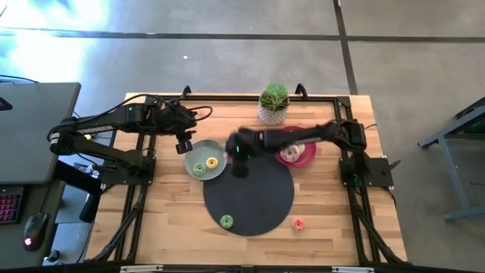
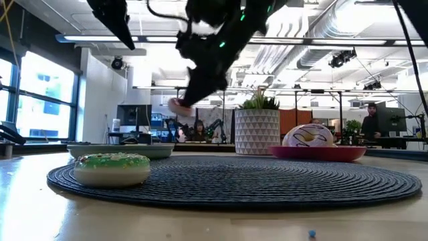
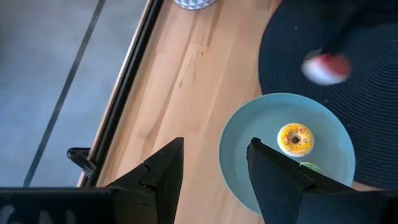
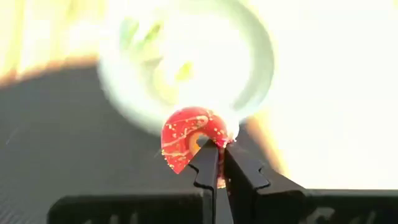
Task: Pick & Place donuts
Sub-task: Put the left small pink doughnut on the blue plate
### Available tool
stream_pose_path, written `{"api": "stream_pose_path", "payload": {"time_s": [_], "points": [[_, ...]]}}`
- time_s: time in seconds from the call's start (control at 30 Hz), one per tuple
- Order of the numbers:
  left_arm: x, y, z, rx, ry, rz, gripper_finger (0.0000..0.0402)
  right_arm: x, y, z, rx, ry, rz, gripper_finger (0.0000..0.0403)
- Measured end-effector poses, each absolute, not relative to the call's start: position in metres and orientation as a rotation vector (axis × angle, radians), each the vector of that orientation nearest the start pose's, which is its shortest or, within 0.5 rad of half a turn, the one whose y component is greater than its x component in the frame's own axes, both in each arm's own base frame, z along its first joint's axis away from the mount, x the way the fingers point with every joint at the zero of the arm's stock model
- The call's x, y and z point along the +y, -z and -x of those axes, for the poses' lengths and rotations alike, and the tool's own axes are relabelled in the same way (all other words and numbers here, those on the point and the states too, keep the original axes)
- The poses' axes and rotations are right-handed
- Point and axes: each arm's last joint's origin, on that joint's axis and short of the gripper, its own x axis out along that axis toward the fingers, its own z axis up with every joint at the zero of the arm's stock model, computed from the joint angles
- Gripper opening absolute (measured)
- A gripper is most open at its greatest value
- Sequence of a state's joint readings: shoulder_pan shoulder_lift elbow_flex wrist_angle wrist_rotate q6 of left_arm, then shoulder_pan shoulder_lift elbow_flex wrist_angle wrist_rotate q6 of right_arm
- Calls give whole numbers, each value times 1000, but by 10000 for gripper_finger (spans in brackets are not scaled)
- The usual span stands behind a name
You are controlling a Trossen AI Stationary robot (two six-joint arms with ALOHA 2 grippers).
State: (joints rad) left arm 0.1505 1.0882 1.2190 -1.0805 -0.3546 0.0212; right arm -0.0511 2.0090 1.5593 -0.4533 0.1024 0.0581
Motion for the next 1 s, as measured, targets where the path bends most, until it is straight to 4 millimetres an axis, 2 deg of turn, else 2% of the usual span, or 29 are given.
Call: {"api": "stream_pose_path", "payload": {"time_s": [0.17, 0.3, 0.43, 0.67, 0.73, 0.9, 1.0], "points": [[38, -352, -184, 961, -462, -120, 168, -83, -204, -451, 742, 110, -114, 5], [38, -351, -184, 961, -463, -120, 168, -101, -186, -455, 737, 84, -130, 9], [39, -352, -184, 961, -472, -125, 168, -102, -175, -457, 761, 54, -128, 11], [40, -352, -184, 960, -518, -149, 168, -86, -178, -463, 715, 1, -99, 5], [40, -352, -184, 959, -518, -149, 168, -80, -173, -466, 726, -4, -87, 10], [40, -352, -184, 959, -520, -145, 168, -72, -144, -471, 782, -1, -86, 13], [40, -352, -184, 959, -520, -145, 168, -73, -140, -473, 772, 6, -83, 10]]}}
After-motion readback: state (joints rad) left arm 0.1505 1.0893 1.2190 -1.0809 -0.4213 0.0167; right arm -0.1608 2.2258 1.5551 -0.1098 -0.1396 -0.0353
